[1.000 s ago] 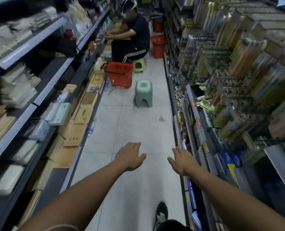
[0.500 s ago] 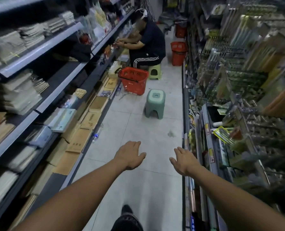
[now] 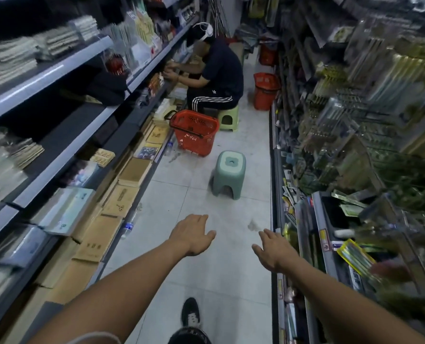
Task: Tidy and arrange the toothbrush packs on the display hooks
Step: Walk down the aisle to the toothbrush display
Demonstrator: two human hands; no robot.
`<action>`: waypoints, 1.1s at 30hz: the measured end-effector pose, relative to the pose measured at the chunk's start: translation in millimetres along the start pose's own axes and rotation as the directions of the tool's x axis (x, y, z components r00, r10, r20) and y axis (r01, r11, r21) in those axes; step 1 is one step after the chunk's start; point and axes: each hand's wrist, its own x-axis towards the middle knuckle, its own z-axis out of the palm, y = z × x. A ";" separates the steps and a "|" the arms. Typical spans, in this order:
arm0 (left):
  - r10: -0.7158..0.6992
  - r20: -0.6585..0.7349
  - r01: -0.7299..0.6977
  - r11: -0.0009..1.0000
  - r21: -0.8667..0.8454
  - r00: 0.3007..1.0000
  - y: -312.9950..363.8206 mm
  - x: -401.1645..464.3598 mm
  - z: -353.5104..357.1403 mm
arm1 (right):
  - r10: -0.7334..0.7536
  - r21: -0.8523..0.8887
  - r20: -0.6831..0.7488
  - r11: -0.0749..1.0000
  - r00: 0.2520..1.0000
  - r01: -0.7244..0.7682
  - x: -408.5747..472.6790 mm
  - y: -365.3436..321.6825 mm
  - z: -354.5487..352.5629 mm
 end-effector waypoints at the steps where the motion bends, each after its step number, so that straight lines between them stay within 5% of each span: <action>1: 0.004 -0.001 -0.004 1.000 0.002 1.000 -5.7 14.2 -12.6 | 0.003 0.005 -0.005 1.000 1.000 -0.003 15.0 -5.1 -10.7; 14: 0.065 0.068 -0.071 0.993 0.089 0.996 -33.3 168.1 -106.5 | 0.029 0.082 -0.054 0.996 0.998 -0.025 158.9 -24.2 -97.1; 33: 0.038 0.038 -0.043 0.988 0.146 0.999 77.5 415.2 -183.5 | 0.037 0.109 -0.012 0.993 0.999 -0.035 358.1 135.6 -214.6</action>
